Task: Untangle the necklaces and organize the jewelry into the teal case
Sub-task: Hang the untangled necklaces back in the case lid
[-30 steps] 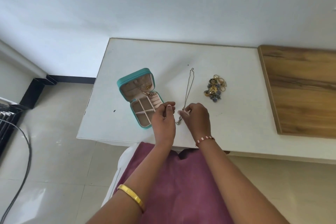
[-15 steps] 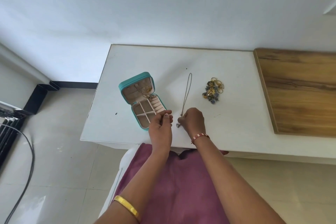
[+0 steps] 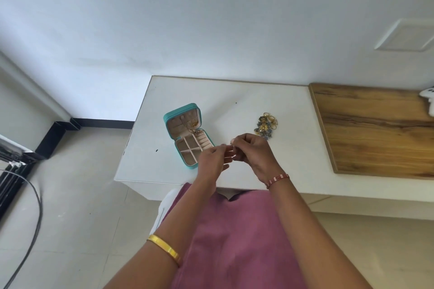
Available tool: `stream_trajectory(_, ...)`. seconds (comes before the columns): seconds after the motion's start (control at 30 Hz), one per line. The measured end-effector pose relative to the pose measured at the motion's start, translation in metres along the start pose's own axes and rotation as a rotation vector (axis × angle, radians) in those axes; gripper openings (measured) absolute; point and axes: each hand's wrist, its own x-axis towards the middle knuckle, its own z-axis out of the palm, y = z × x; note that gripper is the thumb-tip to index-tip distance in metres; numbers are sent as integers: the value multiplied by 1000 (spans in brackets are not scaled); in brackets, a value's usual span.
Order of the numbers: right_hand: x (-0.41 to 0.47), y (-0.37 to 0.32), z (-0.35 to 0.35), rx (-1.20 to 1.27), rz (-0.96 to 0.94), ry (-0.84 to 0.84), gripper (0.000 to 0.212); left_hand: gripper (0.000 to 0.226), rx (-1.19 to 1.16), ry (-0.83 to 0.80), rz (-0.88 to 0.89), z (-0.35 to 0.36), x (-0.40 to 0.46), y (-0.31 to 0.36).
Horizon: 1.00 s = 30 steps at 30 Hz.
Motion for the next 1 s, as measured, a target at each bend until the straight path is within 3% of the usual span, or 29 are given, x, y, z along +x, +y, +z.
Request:
stream_trajectory(0.3,-60,-21,-8,-429,-88,-193,12,18,-111,-102,93,-18,-37,31)
stream_trajectory(0.6,-87,-22,-6,-453,-69,-202,4,16,-151,-179,210,-28,-80,45)
stream_trajectory(0.8,-99,-41,-2,-163,-96,-107,25,15,-35,-316,293,-33,-101,52)
stream_trajectory(1.0,-105,-50,7,59,-27,-92,23,17,144,-351,320,-41,-110,50)
